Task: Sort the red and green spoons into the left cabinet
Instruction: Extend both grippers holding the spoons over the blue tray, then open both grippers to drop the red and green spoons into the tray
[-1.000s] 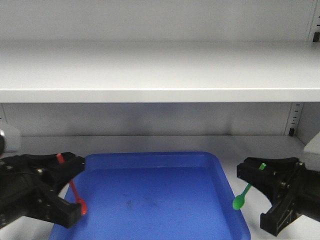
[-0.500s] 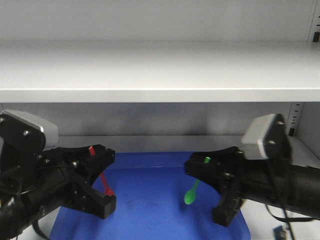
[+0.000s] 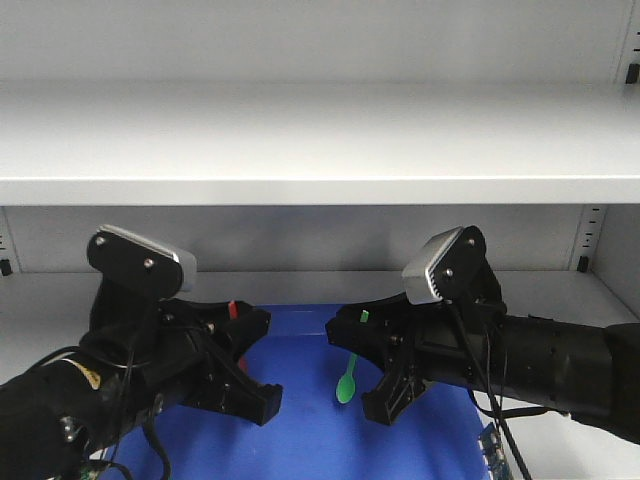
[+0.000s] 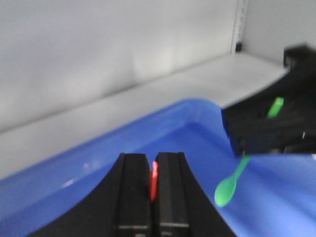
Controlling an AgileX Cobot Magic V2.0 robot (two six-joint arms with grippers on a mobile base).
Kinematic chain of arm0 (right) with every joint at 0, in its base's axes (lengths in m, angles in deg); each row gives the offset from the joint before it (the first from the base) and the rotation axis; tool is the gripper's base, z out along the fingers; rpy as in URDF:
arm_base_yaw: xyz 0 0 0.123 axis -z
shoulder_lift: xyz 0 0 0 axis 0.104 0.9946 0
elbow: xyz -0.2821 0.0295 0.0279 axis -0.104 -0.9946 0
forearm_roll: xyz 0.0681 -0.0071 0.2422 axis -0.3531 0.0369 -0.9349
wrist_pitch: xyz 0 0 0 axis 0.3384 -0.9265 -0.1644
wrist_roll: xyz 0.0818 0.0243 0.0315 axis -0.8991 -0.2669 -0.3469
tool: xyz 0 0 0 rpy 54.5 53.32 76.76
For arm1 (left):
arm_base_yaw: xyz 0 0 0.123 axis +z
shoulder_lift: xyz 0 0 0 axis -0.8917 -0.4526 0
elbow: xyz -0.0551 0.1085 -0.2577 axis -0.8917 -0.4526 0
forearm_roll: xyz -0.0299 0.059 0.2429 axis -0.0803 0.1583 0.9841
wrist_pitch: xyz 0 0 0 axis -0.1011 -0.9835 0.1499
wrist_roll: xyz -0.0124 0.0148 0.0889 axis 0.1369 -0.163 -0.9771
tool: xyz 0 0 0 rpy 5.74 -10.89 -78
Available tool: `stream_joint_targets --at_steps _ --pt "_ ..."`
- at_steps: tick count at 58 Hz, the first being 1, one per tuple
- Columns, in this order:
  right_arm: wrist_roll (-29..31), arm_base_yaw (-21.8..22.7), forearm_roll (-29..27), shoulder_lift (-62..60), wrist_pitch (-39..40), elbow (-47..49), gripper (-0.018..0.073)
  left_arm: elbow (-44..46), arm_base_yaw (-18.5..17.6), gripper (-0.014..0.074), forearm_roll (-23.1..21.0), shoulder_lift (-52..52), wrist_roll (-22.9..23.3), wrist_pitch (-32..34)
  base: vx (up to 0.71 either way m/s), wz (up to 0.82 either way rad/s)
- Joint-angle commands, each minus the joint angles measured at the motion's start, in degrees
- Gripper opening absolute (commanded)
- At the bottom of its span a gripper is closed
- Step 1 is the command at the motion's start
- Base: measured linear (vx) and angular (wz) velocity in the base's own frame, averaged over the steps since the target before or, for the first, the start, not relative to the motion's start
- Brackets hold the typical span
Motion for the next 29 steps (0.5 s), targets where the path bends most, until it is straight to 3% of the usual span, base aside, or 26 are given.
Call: stream_joint_targets --at_steps 1,12,18,29 --pt "0.25 -0.03 -5.02 -1.95 -1.41 2.04 0.0230 2.33 -0.37 0.0154 0.31 1.64 0.27 3.88 0.00 0.00" --pt "0.25 -0.03 -5.02 -1.95 0.31 2.04 0.0535 2.33 -0.37 0.0384 0.32 1.64 0.24 2.64 0.00 0.00" --pt "0.25 -0.03 -5.02 -1.95 2.21 2.04 0.0657 2.33 -0.37 0.0482 0.40 1.64 -1.95 2.58 0.00 0.00" --pt "0.31 -0.03 -5.02 -2.01 3.36 2.04 0.0711 2.33 -0.37 0.0534 0.20 1.90 -11.16 2.22 0.00 0.00"
